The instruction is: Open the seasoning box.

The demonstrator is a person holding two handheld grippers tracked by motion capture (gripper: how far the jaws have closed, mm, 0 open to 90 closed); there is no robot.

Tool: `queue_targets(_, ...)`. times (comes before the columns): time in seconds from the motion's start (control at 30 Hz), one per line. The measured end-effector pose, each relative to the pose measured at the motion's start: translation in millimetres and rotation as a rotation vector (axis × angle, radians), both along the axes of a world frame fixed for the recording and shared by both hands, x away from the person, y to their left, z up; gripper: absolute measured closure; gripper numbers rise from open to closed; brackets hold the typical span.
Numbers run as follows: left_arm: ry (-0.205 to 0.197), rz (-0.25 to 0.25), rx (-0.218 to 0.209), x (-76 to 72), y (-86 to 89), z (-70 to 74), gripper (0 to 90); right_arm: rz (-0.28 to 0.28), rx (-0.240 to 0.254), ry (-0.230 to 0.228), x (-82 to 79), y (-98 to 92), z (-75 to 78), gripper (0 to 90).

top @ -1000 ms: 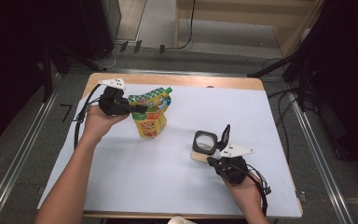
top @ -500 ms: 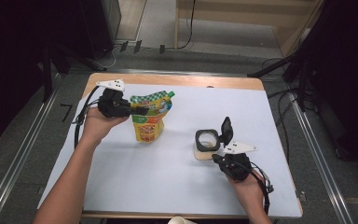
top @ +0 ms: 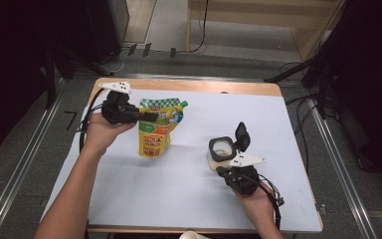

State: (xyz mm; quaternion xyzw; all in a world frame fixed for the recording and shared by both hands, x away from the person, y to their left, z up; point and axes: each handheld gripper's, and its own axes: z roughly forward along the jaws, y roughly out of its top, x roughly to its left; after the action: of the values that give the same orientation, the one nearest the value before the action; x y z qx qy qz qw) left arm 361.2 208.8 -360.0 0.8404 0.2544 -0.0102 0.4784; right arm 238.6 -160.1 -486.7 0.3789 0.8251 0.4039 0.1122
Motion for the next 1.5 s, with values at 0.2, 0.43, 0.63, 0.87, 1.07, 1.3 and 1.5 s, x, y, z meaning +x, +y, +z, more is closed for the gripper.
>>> queue_targets(0.2,0.006,-0.014,-0.016,-6.0,-2.6,8.7,90.0,0.029,0.047,-0.013,2.2,19.6,4.5,84.0)
queue_targets(0.43,0.009,-0.023,-0.018,-13.9,-9.7,17.6,90.0,0.080,0.065,-0.003,7.8,41.4,5.1,71.0)
queue_targets(0.63,0.016,-0.039,-0.037,-20.2,-14.4,23.2,90.0,0.099,0.074,0.010,13.3,58.8,5.0,62.7)
queue_targets(0.87,0.041,-0.063,-0.043,-25.7,-21.4,25.4,90.0,0.093,0.084,0.013,22.9,88.1,4.9,56.7)
queue_targets(1.07,0.037,-0.080,-0.037,-31.2,-26.6,25.5,90.0,0.085,0.097,0.026,30.5,103.6,-6.0,52.7)
queue_targets(1.3,0.049,-0.088,-0.056,-39.3,-29.4,27.5,90.0,0.073,0.073,0.004,34.7,109.1,-14.6,60.6)
queue_targets(1.5,0.058,-0.096,-0.096,-47.2,-29.2,33.0,90.0,0.069,0.078,-0.015,33.7,112.6,-22.2,75.3)
